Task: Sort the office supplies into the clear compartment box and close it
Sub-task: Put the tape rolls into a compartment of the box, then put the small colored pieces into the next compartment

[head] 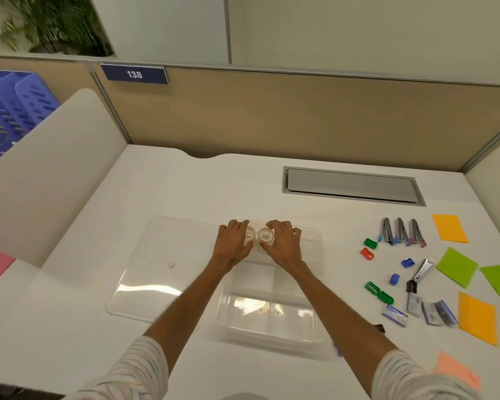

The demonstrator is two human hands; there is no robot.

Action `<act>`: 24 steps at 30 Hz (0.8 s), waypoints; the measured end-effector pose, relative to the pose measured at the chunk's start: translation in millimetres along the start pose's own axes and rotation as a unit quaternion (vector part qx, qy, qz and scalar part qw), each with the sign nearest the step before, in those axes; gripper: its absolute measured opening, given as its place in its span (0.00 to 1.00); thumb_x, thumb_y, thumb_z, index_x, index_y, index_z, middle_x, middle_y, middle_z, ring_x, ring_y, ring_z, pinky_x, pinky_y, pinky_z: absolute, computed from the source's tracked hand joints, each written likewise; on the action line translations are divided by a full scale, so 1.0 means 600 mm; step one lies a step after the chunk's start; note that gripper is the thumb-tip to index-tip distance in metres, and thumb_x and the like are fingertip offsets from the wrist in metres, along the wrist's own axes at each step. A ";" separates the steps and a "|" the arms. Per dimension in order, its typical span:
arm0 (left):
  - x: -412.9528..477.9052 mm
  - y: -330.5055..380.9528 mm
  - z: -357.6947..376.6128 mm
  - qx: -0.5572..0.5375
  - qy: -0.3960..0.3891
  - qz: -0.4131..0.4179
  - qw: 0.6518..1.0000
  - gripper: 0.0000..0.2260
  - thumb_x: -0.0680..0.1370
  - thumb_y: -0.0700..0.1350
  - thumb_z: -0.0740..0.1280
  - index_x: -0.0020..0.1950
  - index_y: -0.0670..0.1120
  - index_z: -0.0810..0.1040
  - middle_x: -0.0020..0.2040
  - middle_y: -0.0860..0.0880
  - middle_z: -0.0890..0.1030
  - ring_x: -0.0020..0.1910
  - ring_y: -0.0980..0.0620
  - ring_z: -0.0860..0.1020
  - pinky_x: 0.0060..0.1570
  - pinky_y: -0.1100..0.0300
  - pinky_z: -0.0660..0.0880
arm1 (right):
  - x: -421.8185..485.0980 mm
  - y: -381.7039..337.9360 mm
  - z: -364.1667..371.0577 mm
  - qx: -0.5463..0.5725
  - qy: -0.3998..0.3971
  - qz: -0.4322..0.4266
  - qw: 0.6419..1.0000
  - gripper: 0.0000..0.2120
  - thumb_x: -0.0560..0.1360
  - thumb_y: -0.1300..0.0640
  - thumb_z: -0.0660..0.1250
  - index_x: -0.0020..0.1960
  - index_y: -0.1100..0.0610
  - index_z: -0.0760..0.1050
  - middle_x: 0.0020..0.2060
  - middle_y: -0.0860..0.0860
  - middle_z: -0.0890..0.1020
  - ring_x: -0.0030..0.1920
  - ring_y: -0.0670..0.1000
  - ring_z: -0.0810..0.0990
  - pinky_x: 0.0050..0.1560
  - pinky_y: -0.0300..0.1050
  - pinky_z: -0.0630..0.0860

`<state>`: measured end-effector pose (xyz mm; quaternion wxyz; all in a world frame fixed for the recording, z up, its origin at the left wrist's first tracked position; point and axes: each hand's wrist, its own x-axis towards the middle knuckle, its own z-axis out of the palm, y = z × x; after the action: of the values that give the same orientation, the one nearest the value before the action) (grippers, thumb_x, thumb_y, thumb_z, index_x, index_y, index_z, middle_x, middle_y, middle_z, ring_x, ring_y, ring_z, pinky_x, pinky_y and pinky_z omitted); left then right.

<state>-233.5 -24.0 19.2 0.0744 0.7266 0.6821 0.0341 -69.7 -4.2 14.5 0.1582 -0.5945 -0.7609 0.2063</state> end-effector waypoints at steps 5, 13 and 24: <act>-0.001 -0.005 0.002 -0.006 0.003 0.000 1.000 0.24 0.80 0.52 0.60 0.74 0.45 0.64 0.70 0.49 0.72 0.71 0.49 0.67 0.67 0.53 0.64 | -0.003 0.006 0.000 -0.002 -0.020 0.006 1.000 0.25 0.73 0.49 0.68 0.68 0.52 0.68 0.66 0.47 0.74 0.69 0.49 0.66 0.68 0.50 0.59; -0.006 0.031 0.004 -0.010 0.017 0.019 1.000 0.20 0.81 0.50 0.58 0.73 0.47 0.66 0.70 0.50 0.72 0.72 0.50 0.65 0.68 0.53 0.62 | -0.034 0.039 -0.024 0.006 0.052 0.019 0.998 0.17 0.76 0.50 0.67 0.63 0.55 0.73 0.61 0.48 0.77 0.67 0.51 0.70 0.66 0.51 0.62; -0.037 0.155 0.025 -0.033 0.019 0.096 0.995 0.16 0.82 0.49 0.58 0.69 0.47 0.70 0.66 0.51 0.74 0.69 0.50 0.68 0.65 0.53 0.65 | -0.132 0.132 -0.077 0.003 0.103 0.114 0.988 0.14 0.79 0.54 0.63 0.63 0.56 0.73 0.62 0.51 0.77 0.65 0.52 0.71 0.65 0.50 0.64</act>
<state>-141.1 -52.5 19.8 0.0817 0.7848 0.6094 0.0779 38.2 -58.6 15.2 0.2131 -0.6952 -0.6668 0.1633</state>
